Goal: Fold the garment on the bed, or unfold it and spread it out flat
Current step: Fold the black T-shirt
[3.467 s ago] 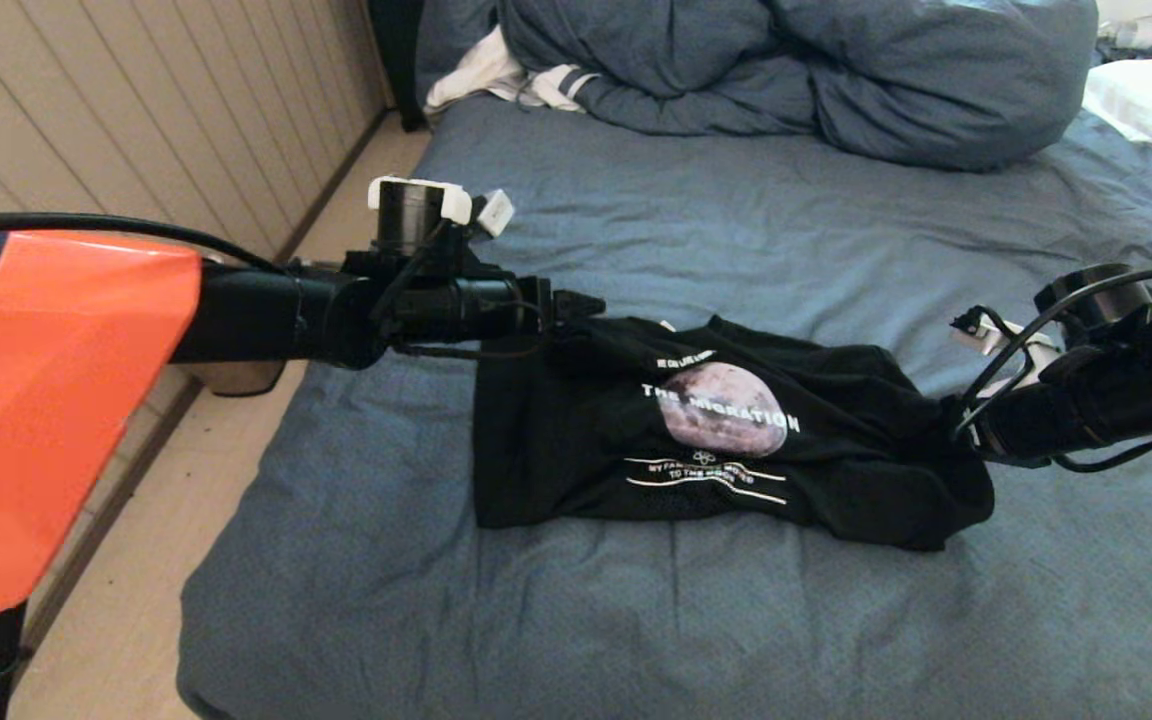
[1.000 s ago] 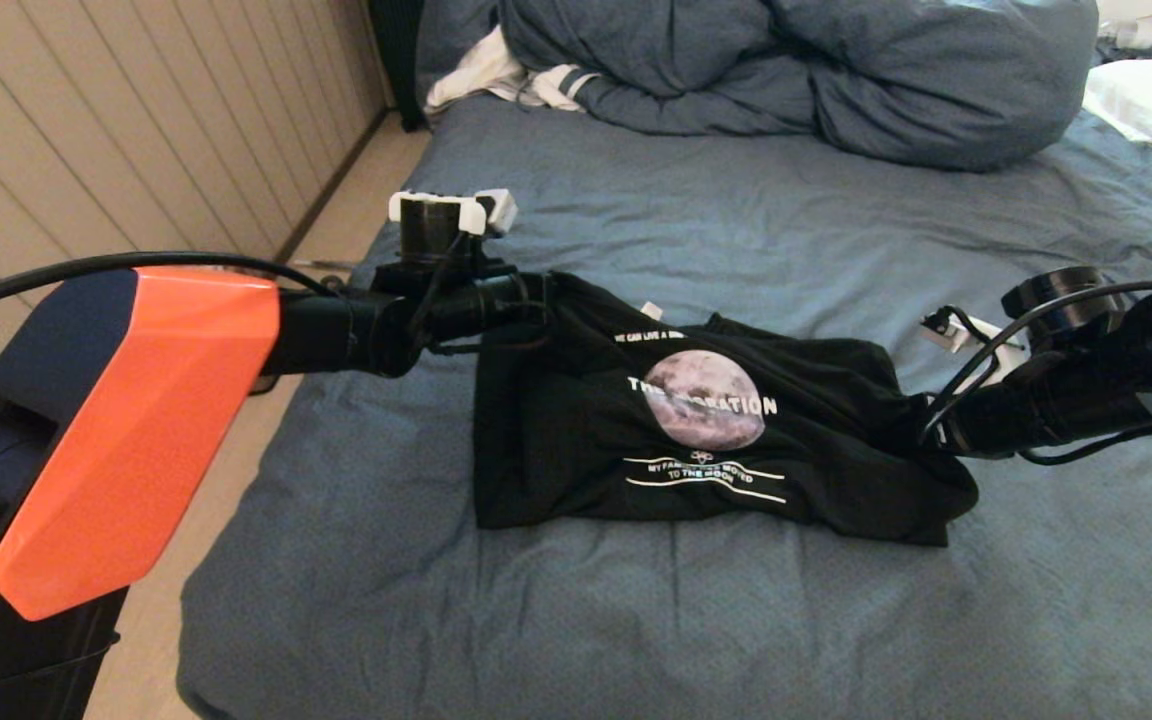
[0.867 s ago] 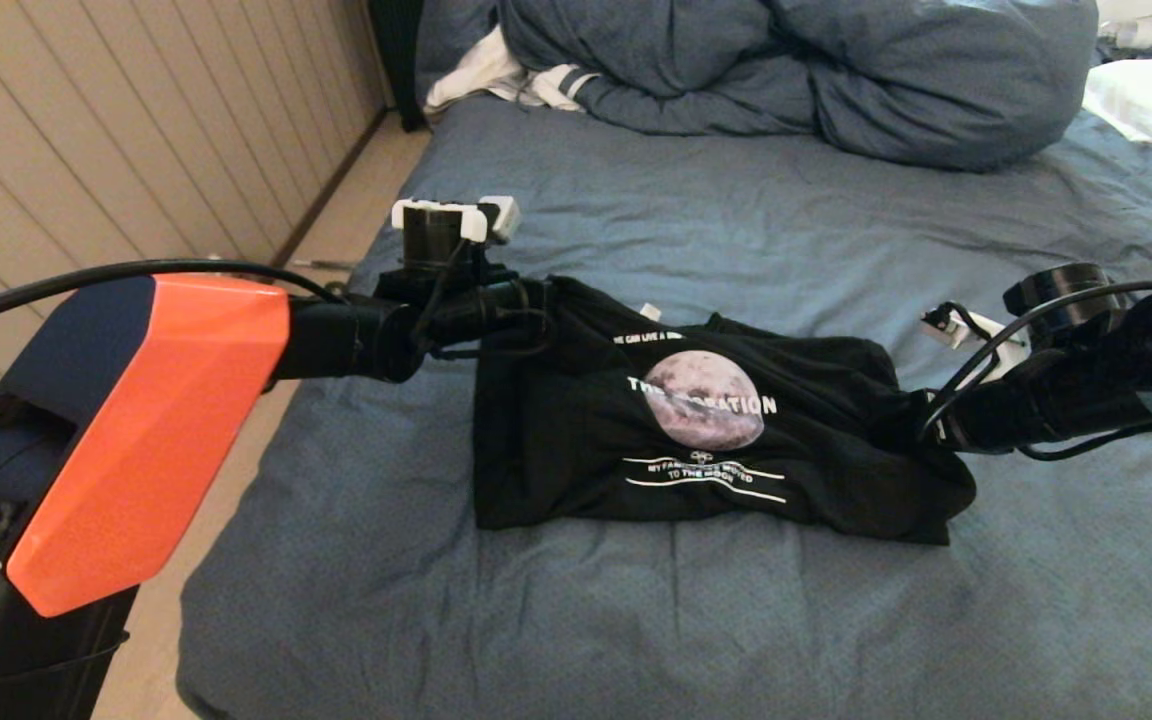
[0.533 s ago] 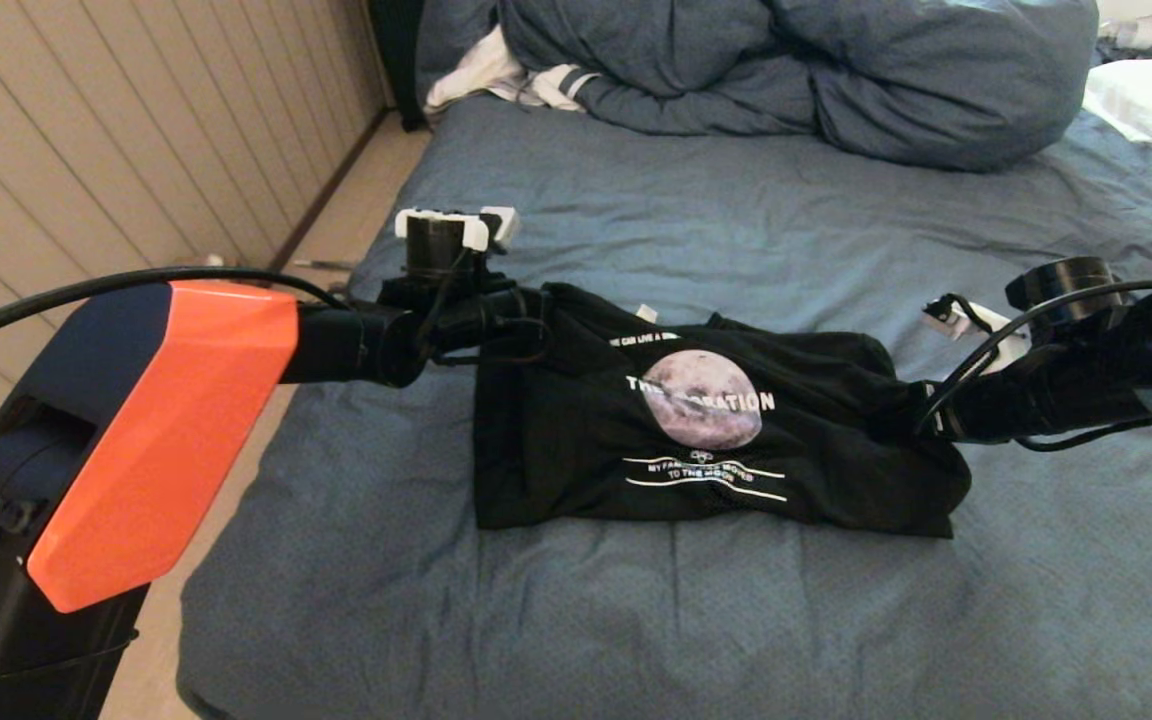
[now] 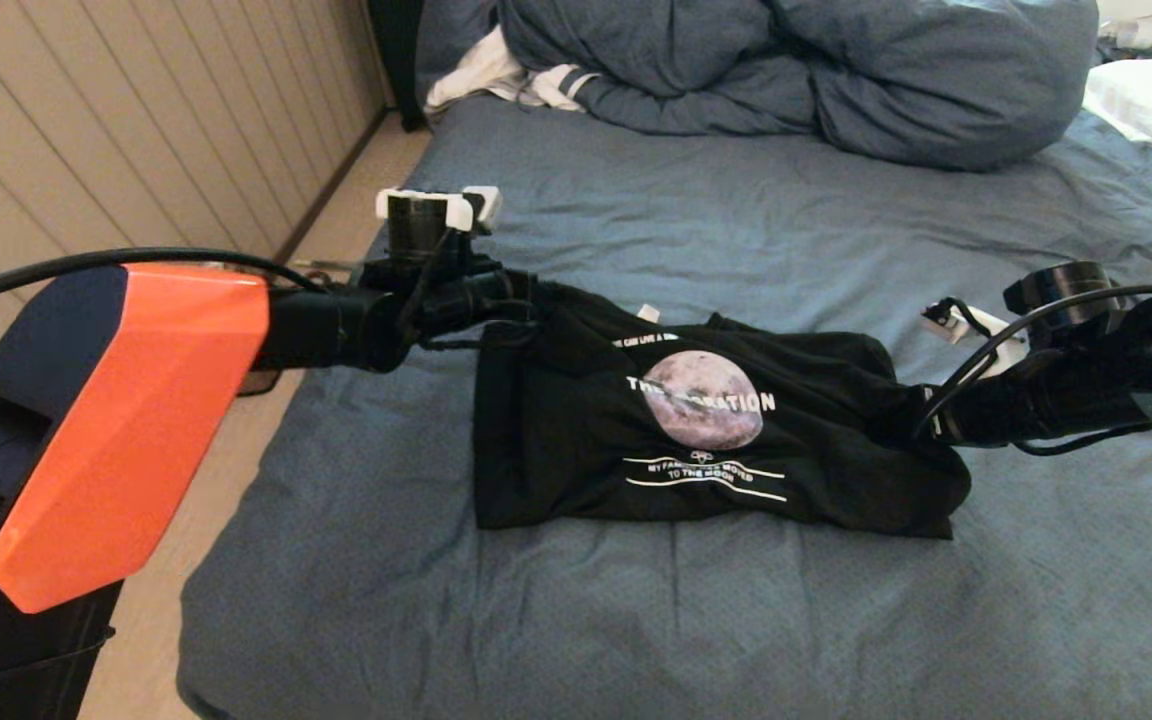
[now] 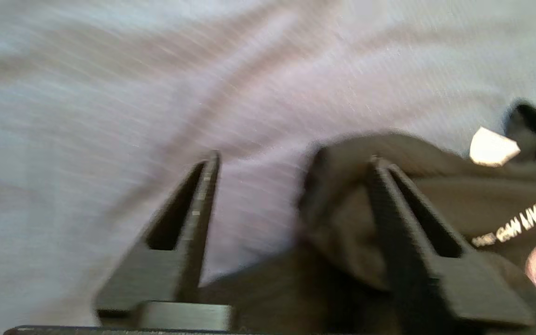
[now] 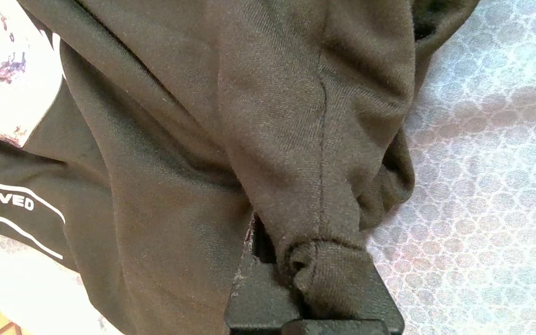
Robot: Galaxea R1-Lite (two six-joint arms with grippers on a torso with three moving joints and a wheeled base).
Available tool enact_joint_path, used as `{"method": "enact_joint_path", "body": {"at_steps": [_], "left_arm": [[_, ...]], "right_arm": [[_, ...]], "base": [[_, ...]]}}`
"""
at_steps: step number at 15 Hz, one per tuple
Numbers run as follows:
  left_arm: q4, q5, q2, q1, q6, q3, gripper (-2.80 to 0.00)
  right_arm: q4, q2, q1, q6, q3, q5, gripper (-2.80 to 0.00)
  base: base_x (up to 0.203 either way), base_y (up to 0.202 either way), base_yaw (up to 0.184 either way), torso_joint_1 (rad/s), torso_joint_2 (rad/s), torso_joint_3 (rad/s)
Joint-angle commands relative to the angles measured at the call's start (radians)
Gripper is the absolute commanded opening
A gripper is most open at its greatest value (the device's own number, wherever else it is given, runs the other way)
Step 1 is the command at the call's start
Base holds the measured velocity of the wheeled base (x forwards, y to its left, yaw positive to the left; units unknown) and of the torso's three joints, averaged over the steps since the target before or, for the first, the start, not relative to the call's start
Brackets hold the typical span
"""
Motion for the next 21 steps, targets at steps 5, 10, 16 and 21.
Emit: {"method": "enact_joint_path", "body": {"at_steps": [5,10,16,21], "left_arm": [[0.018,0.005,-0.088,0.077,-0.067,0.035,0.0],[0.139,-0.102,-0.328,0.163,-0.195,0.359,0.0],[0.076,-0.176,-0.521,0.198,-0.21,0.738,0.0],[0.047,-0.177,-0.466,0.126,-0.205,0.705,0.0]], "right_arm": [[0.002,-0.003,-0.002,0.003,-0.014,0.002,-2.8],[0.003,-0.004,-0.009,0.002,-0.023,-0.002,-2.8],[0.003,-0.015,-0.062,-0.01,-0.031,-0.007,0.0],[0.005,-0.025,-0.069,-0.037,-0.022,-0.005,0.0]], "base": [[0.0,0.0,0.0,0.0,0.0,0.0],[0.0,0.0,0.0,0.0,0.0,0.0],[0.0,0.0,0.0,0.0,0.0,0.0],[0.0,0.0,0.0,0.0,0.0,0.0]]}}
